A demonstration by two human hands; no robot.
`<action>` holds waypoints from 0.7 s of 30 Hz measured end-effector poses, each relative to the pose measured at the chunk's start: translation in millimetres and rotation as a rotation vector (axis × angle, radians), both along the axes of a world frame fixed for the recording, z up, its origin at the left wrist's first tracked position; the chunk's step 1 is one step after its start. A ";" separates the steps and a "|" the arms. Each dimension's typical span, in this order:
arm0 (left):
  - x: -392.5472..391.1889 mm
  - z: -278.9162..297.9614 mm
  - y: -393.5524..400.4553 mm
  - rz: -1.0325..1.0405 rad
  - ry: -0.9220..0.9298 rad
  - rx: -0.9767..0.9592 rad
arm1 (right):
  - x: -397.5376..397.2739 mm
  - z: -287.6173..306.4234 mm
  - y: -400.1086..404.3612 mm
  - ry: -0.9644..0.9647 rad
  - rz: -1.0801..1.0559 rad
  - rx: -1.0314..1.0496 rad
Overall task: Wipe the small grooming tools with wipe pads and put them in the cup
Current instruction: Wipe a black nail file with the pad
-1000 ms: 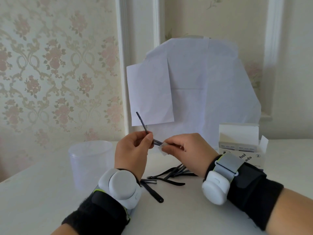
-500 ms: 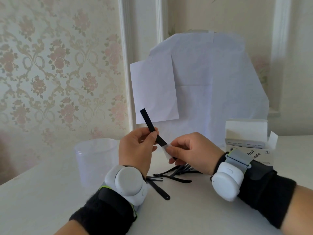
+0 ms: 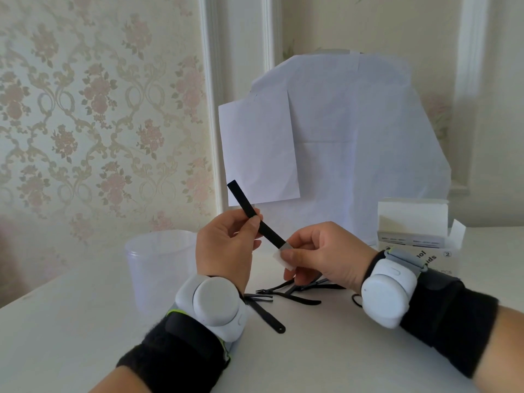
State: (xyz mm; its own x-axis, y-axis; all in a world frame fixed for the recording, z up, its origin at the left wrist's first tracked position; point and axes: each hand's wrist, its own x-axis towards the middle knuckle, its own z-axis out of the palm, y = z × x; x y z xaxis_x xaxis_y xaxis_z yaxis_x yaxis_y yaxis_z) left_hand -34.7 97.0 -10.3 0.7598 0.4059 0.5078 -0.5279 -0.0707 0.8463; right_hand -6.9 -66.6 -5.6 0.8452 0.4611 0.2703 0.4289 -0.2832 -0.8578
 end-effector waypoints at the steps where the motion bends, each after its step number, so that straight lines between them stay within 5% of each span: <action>1: -0.5 -0.2 -0.3 -0.006 0.003 -0.005 | 0.1 0.0 -0.2 -0.005 -0.021 -0.003; 9: -6.1 2.8 -4.5 -0.027 -0.007 -0.057 | 2.8 -1.1 -1.4 -0.115 -0.152 -0.054; 21: -4.8 -1.2 -10.3 -0.149 -0.005 0.124 | 5.7 -1.0 2.7 -0.333 -0.212 -0.031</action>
State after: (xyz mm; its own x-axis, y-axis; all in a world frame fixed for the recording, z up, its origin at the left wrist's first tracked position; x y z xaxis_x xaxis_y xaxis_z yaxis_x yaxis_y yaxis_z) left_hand -39.5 86.8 -11.5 0.8042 0.2231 0.5508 -0.5444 -0.0953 0.8334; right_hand -1.2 -63.9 -6.6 0.7906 0.2982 0.5348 0.6119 -0.4184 -0.6712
